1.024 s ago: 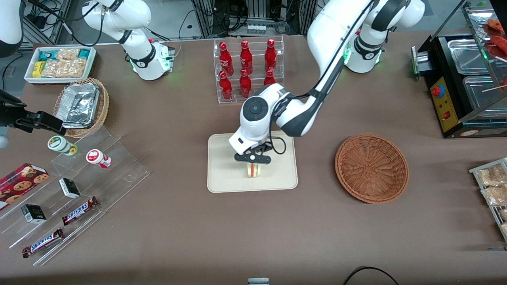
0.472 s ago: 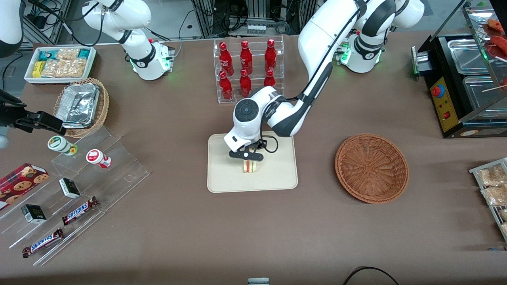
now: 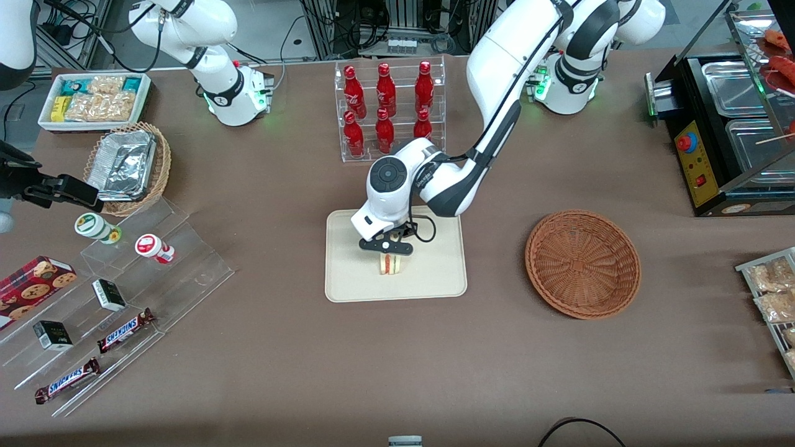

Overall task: Place sandwich from basket to tray
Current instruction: 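Lower the sandwich onto the tray and open the left gripper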

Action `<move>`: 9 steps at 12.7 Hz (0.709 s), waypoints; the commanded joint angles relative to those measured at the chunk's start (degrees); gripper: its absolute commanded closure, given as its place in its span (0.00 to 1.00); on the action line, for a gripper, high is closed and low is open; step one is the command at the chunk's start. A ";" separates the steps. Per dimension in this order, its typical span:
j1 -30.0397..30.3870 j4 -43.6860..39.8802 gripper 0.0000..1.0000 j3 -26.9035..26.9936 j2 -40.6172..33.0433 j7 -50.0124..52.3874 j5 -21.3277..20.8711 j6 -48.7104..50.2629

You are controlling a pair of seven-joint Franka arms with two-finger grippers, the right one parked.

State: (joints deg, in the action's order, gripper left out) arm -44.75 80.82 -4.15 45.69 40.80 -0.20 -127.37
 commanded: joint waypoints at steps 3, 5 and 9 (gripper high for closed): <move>-0.77 -1.80 0.03 0.80 1.07 1.57 -0.85 -0.25; -0.69 -1.72 0.00 0.89 -0.25 1.57 -0.94 0.01; 0.28 -1.71 0.00 1.42 -5.17 1.65 -0.68 4.48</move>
State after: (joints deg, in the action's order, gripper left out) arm -44.57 78.66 -3.54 43.72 41.16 -0.22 -126.02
